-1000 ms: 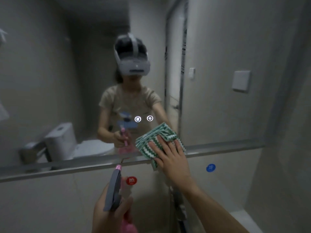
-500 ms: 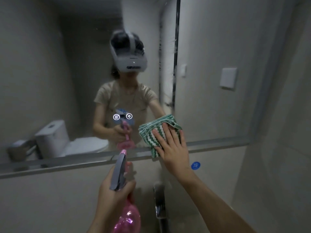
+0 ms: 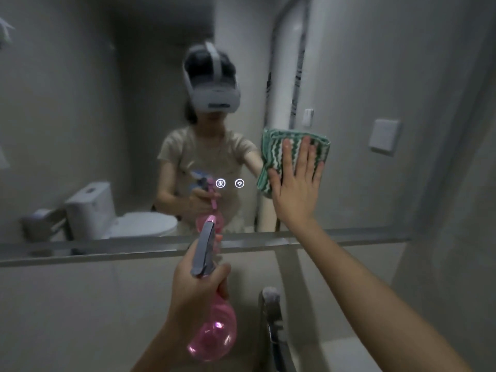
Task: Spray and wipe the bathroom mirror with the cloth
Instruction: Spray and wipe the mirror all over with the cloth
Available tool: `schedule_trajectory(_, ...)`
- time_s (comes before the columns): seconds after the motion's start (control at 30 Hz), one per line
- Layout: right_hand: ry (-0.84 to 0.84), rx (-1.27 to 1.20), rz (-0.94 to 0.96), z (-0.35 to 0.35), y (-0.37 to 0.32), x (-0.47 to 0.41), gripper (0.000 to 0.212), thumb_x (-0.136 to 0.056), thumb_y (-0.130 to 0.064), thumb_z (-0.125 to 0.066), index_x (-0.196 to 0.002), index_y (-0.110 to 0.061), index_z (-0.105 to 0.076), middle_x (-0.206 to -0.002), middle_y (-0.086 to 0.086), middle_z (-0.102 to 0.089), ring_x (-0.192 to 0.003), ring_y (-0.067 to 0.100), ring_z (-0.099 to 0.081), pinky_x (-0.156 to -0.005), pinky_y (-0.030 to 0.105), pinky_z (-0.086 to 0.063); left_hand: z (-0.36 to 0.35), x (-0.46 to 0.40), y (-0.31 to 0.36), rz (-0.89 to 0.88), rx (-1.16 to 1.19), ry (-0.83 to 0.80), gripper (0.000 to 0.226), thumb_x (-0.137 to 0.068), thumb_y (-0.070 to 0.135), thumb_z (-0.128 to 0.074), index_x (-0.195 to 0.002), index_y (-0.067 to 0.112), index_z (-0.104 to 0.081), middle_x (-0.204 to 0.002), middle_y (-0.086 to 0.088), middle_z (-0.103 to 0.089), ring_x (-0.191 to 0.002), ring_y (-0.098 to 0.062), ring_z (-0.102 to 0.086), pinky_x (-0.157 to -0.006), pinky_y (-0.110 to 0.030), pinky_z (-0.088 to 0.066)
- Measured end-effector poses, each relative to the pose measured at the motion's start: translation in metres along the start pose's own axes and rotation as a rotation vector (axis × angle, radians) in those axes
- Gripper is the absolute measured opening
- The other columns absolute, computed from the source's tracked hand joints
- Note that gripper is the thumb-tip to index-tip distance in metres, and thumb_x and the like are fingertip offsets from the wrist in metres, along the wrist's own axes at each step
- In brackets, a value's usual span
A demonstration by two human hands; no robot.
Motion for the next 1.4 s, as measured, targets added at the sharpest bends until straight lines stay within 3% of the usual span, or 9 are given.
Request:
schedule_trajectory(0.2,-0.033,-0.036,-0.074,0.011,-0.014,-0.029,0.063,-0.098,-0.055,-0.010,-0.151,-0.022,-0.010,-0.158,0.016,-0.012,-0.146,0.031,-0.010,-0.115,0.038,0.009,0.013,-0.004,0.001,0.003,0.026,-0.071,0.017,-0.078,-0.018,-0.057,-0.083,-0.003,-0.051,-0.044,-0.005,-0.052,-0.036,-0.013,-0.047,-0.036,-0.021,-0.043)
schedule_trajectory(0.37,-0.006,-0.004,-0.016,0.009,-0.007,-0.014,0.061,-0.100,-0.052,-0.014,-0.152,-0.020,-0.016,-0.156,0.017,-0.020,-0.145,0.030,-0.015,-0.117,0.045,-0.005,0.014,0.001,-0.005,-0.077,-0.045,-0.075,0.037,-0.077,-0.018,-0.059,-0.091,0.016,-0.056,-0.043,-0.007,-0.051,-0.035,-0.014,-0.046,-0.037,-0.026,-0.044)
schedule_trajectory(0.57,-0.056,-0.007,0.052,-0.017,0.006,0.064,0.059,-0.102,-0.049,-0.018,-0.152,-0.028,0.004,-0.160,0.013,-0.005,-0.147,0.028,-0.007,-0.117,0.050,-0.008,0.010,0.003,-0.024,-0.116,-0.167,-0.042,0.034,-0.073,-0.022,-0.061,-0.092,0.006,-0.059,-0.046,-0.007,-0.055,-0.035,-0.008,-0.046,-0.036,-0.019,-0.041)
schedule_trajectory(0.83,-0.161,-0.060,0.041,-0.038,-0.005,0.138,0.057,-0.101,-0.048,-0.013,-0.152,-0.030,0.005,-0.158,0.005,0.018,-0.147,0.022,0.011,-0.117,0.046,0.007,0.005,0.007,-0.046,-0.081,-0.156,0.055,0.040,-0.061,0.013,-0.069,-0.097,0.030,-0.068,-0.052,-0.007,-0.058,-0.047,-0.018,-0.048,-0.048,-0.034,-0.042)
schedule_trajectory(0.97,-0.164,-0.071,0.042,-0.045,-0.004,0.140,0.057,-0.101,-0.048,-0.014,-0.152,-0.030,0.002,-0.159,0.006,0.018,-0.146,0.024,0.005,-0.116,0.047,0.007,0.022,0.009,-0.053,-0.101,-0.212,0.101,0.056,-0.058,0.021,-0.071,-0.103,0.054,-0.065,-0.054,0.003,-0.056,-0.053,-0.011,-0.052,-0.054,-0.025,-0.044)
schedule_trajectory(1.1,-0.151,-0.094,0.117,-0.047,-0.013,0.138,0.057,-0.101,-0.048,-0.015,-0.152,-0.031,0.003,-0.159,0.006,0.015,-0.147,0.023,0.009,-0.117,0.048,0.005,0.036,0.008,-0.045,-0.143,-0.216,0.124,0.051,-0.050,0.042,-0.064,-0.096,0.063,-0.060,-0.061,-0.026,-0.055,-0.044,-0.012,-0.040,-0.043,-0.020,-0.035)
schedule_trajectory(1.23,-0.178,-0.131,0.388,-0.048,-0.068,0.143,0.066,-0.095,-0.048,-0.037,-0.152,-0.036,-0.006,-0.160,-0.001,0.010,-0.140,0.026,-0.023,-0.117,0.049,0.004,0.056,0.010,-0.032,-0.174,-0.209,0.143,0.054,-0.051,0.041,-0.064,-0.095,0.071,-0.057,-0.068,-0.002,-0.058,-0.046,-0.011,-0.037,-0.047,-0.021,-0.035)
schedule_trajectory(1.33,-0.189,-0.191,0.373,-0.050,-0.114,0.142,0.065,-0.096,-0.046,-0.037,-0.152,-0.037,-0.006,-0.160,-0.003,0.009,-0.138,0.026,-0.024,-0.118,0.049,0.002,0.086,0.009,-0.022,-0.196,-0.227,0.164,0.061,-0.051,0.028,-0.066,-0.088,0.074,-0.055,-0.073,0.015,-0.070,-0.043,-0.005,-0.044,-0.047,-0.013,-0.039)
schedule_trajectory(1.4,-0.195,-0.200,0.355,-0.052,-0.145,0.141,0.058,-0.100,-0.046,-0.029,-0.152,-0.036,-0.005,-0.160,-0.002,0.010,-0.140,0.026,-0.021,-0.117,0.051,0.000,0.115,0.009,-0.020,-0.190,-0.225,0.183,0.059,-0.052,0.024,-0.066,-0.092,0.067,-0.061,-0.076,0.003,-0.072,-0.039,-0.009,-0.042,-0.044,-0.016,-0.037)
Point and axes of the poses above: each hand's wrist, its own x-axis away from the middle knuckle, its own z-axis out of the back of the hand, y = z × x, the point moved 4 cm from there along -x, towards the middle knuckle
